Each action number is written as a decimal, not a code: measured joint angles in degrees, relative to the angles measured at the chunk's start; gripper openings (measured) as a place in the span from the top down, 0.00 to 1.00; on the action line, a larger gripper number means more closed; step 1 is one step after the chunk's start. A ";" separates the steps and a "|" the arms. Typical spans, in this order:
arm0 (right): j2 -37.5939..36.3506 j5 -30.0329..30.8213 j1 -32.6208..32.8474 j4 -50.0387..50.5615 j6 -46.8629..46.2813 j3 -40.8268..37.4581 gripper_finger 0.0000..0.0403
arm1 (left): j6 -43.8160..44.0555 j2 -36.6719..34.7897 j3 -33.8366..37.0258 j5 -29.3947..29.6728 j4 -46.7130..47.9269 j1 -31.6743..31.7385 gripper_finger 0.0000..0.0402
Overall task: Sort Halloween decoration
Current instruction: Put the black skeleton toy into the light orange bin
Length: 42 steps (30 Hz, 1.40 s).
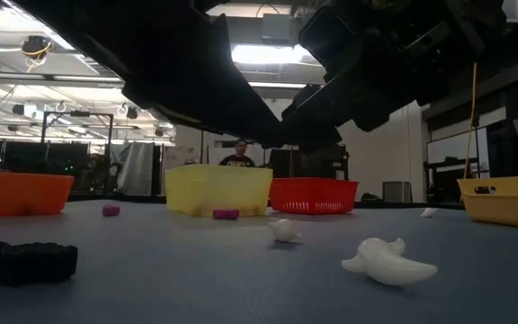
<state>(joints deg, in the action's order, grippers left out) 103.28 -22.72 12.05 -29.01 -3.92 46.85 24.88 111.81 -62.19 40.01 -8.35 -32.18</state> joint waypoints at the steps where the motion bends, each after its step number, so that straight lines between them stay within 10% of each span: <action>1: 0.00 0.00 0.00 0.01 0.00 0.00 0.54 | 0.00 0.00 0.00 -0.02 -0.01 0.14 0.86; 15: 0.00 0.61 0.00 -0.07 0.00 0.00 0.55 | 0.08 0.00 -0.02 -0.59 -0.34 2.07 0.86; 31: 0.00 0.70 -0.07 1.09 -0.13 0.00 0.89 | 0.11 -0.07 -0.02 -0.90 -0.36 2.01 0.86; 42: 0.00 0.72 -0.07 1.15 -0.26 0.00 0.91 | 0.11 -0.07 -0.02 -0.81 -0.29 2.12 0.86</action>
<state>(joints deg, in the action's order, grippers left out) 103.28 -22.00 11.99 -27.86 -4.19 46.85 24.99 111.74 -62.22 39.20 -8.63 -30.06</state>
